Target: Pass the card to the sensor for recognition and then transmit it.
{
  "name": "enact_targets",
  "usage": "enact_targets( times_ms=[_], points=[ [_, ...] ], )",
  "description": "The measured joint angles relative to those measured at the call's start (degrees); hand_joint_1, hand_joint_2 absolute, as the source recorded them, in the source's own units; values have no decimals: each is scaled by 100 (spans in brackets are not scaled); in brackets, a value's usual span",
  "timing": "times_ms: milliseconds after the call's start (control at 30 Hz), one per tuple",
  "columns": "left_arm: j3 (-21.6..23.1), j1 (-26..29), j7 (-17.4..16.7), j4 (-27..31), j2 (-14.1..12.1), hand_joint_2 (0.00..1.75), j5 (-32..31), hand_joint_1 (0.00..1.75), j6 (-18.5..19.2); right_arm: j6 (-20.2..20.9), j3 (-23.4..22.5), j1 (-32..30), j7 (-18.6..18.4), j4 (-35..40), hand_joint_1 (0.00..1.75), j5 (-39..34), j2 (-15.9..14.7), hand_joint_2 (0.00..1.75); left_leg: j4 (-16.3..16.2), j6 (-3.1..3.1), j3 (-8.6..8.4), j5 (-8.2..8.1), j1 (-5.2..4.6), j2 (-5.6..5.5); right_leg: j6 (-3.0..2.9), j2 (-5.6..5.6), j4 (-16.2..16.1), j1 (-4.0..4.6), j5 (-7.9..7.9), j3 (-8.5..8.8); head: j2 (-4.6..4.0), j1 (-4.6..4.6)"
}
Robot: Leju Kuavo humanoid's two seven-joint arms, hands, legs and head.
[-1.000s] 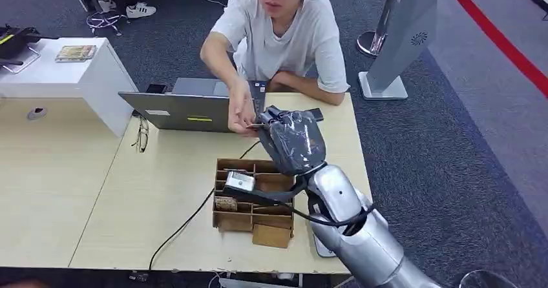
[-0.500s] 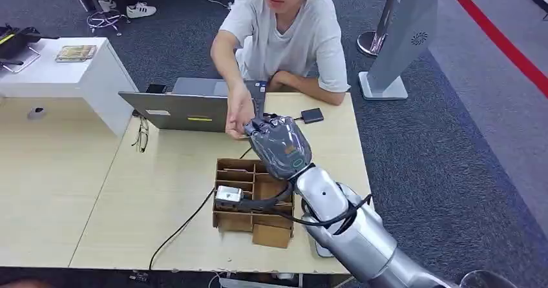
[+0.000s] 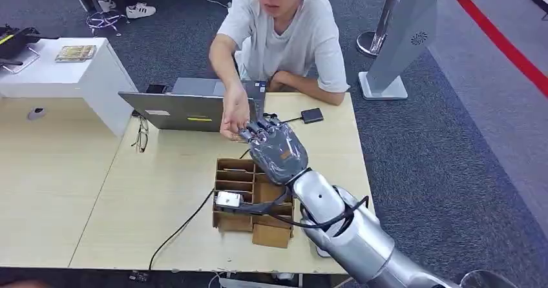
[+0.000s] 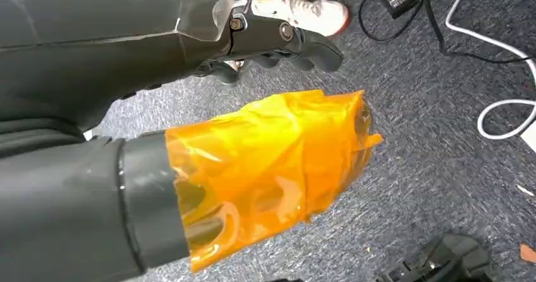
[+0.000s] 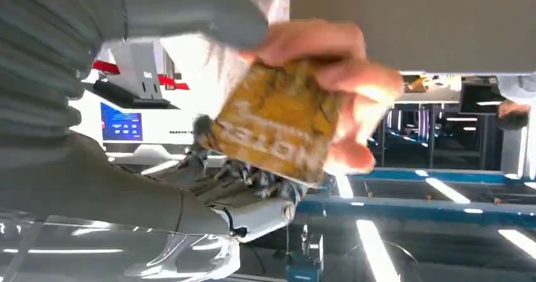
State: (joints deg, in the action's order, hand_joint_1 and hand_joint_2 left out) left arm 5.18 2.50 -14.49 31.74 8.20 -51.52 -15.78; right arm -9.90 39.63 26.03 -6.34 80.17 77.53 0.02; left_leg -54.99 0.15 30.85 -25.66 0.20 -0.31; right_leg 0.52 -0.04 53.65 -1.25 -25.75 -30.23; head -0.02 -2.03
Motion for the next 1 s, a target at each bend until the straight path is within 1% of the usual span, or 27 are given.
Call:
enact_targets(
  times_ms=[67, 100, 1000],
  points=[
    [-48, -1, 0, 4, 9, 0, -39, 0, 11, 9, 11, 5, -17, -7, 0, 35, -7, 175, 0, 0, 0, 0, 0, 0, 0, 0, 0, 0, 0, 0, 0, 0],
    [-61, -1, 2, 4, 15, 0, -48, 0, 15, 15, 17, 6, -26, -13, 0, 55, -11, 0, 0, 0, 0, 0, 0, 0, 0, 0, 0, 0, 0, 0, 0, 0],
    [-345, 6, 4, 31, 90, 0, -220, 0, 26, 22, 83, -12, -72, 7, 0, 162, -87, 0, 0, 0, 0, 0, 0, 0, 0, 0, 0, 0, 0, -1, 0, 0]
  ],
)
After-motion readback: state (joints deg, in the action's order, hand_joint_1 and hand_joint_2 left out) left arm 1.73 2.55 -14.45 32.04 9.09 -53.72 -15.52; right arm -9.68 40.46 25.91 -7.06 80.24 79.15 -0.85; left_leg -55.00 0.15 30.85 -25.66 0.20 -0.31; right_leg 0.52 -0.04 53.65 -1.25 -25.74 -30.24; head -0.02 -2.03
